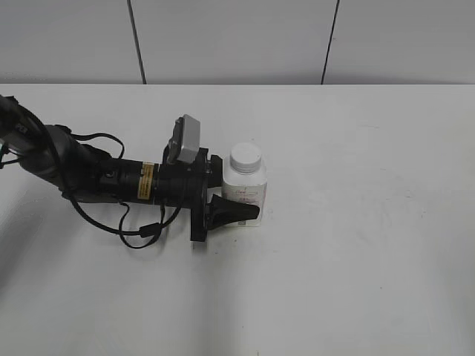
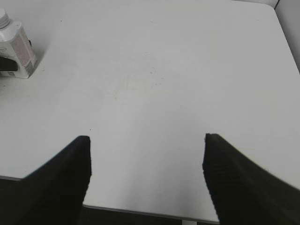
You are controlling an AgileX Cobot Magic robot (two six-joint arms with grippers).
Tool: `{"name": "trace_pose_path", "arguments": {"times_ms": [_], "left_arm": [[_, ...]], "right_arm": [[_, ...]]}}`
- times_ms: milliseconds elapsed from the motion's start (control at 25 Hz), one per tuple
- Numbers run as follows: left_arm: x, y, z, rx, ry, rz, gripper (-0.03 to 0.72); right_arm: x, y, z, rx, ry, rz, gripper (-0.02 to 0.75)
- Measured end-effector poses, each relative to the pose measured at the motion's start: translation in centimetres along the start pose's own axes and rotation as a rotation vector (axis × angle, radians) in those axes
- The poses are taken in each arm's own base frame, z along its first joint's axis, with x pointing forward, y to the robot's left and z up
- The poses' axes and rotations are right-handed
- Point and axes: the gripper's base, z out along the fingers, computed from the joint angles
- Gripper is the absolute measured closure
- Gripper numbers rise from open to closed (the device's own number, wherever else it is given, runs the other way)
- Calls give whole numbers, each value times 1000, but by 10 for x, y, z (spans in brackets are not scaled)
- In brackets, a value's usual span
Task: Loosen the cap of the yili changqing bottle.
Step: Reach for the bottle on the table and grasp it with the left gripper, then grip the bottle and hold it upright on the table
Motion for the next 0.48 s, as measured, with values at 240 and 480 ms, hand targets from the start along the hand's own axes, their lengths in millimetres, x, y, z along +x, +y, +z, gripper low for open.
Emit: {"name": "trace_pose_path", "arguments": {"times_ms": [240,480], "left_arm": [[-1,-2,4,10,0,1,249],[-9,-11,20,49,15,27,257]], "right_arm": [[0,0,0,0,0,0,153],[0,0,0,0,0,0,153]]}}
